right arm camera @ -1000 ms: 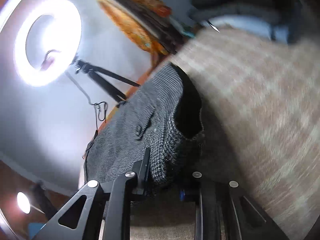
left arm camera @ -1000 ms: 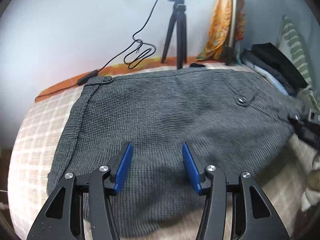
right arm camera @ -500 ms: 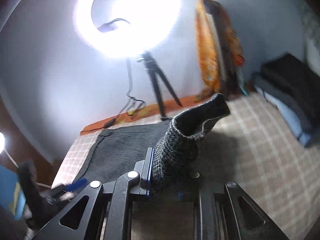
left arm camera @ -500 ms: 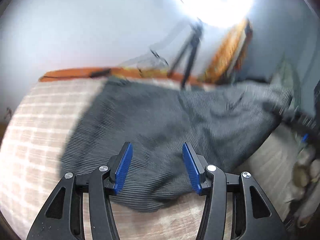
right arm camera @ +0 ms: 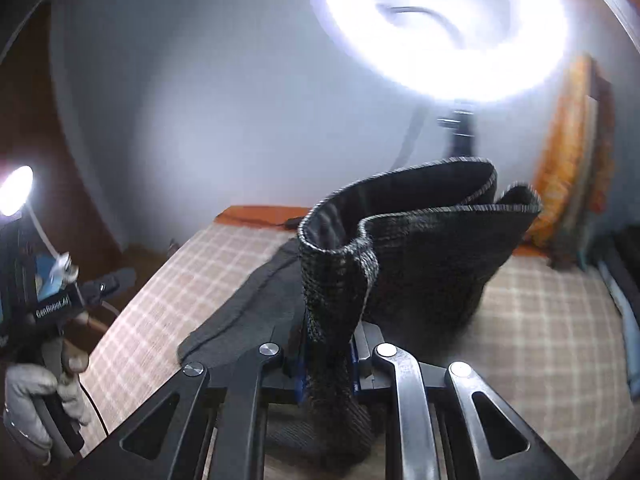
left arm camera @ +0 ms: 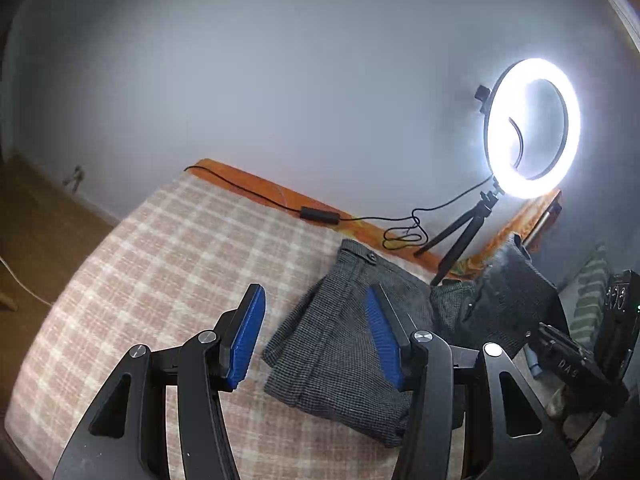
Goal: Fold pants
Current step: 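Fold the held leg over onto the trousers and open the right gripper, then close both grippers on the folded trouser bundle edges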
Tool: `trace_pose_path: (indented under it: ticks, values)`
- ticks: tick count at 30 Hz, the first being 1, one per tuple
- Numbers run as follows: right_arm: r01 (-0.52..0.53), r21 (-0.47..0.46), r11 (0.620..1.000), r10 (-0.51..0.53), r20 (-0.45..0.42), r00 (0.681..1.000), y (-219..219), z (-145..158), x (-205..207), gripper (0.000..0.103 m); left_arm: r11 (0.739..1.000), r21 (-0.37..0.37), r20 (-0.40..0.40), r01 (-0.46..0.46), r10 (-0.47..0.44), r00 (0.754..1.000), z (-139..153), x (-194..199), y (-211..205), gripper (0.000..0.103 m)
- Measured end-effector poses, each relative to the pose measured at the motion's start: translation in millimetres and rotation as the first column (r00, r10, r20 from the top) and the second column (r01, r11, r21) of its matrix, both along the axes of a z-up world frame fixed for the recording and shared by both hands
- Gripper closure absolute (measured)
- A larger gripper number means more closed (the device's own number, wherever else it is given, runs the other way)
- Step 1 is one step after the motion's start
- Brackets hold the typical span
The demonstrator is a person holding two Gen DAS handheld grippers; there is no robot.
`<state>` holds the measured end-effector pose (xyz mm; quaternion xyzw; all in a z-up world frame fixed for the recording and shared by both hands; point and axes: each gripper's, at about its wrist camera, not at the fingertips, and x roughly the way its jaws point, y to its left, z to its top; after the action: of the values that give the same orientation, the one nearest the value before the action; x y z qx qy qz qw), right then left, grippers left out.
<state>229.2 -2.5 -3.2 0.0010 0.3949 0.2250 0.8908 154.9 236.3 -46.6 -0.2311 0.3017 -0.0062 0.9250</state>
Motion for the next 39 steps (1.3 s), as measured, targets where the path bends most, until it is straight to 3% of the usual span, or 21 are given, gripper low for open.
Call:
trace_pose_path:
  ticks: [12, 20, 22, 23, 25, 29, 33, 36, 39]
  values:
    - [-0.209, -0.114, 0.971, 0.202, -0.071, 0.977, 131.7, -46.0, 18.2, 0.091, 0.996, -0.022, 0.020, -0.090, 0.090, 0.996, 1.9, -6.1, 33.1, 0.052]
    - [-0.269, -0.167, 0.949, 0.247, -0.139, 0.959, 168.3, -79.9, 20.9, 0.091, 0.993, -0.038, 0.009, -0.109, 0.110, 0.994, -4.2, -6.8, 43.3, 0.052]
    - [-0.292, -0.180, 0.939, 0.268, -0.145, 0.952, 171.3, -84.4, 17.1, 0.086, 0.994, -0.032, 0.007, -0.102, 0.102, 0.995, -4.5, -5.9, 41.0, 0.052]
    - [-0.316, -0.159, 0.935, 0.292, -0.156, 0.944, 169.2, -84.4, 16.0, 0.082, 0.995, -0.029, 0.004, -0.099, 0.099, 0.995, -4.9, -5.3, 40.1, 0.052]
    - [-0.355, -0.058, 0.933, 0.341, -0.174, 0.924, 157.9, -78.4, 13.9, 0.057, 0.995, -0.031, 0.000, -0.097, 0.097, 0.995, -6.0, -4.9, 39.3, 0.052]
    - [-0.372, 0.233, 0.899, 0.414, -0.170, 0.894, 115.6, -56.6, 11.8, 0.053, 0.995, -0.026, -0.010, -0.092, 0.092, 0.996, -7.4, -6.0, 36.4, 0.052]
    - [-0.265, 0.394, 0.880, 0.347, -0.152, 0.925, 50.4, -43.1, 17.7, 0.050, 0.999, 0.011, -0.022, -0.049, 0.050, 0.999, -8.1, -1.9, 16.7, 0.052]
    - [-0.196, 0.404, 0.893, 0.275, -0.145, 0.950, 11.7, -40.3, 25.2, 0.050, 0.999, 0.047, -0.022, 0.017, -0.016, 1.000, -7.4, 3.4, -9.6, 0.052]
    - [-0.149, 0.346, 0.926, 0.207, -0.138, 0.969, -15.9, -39.8, 38.4, 0.050, 0.991, 0.091, -0.044, 0.098, -0.095, 0.995, -14.9, 12.4, -38.5, 0.052]
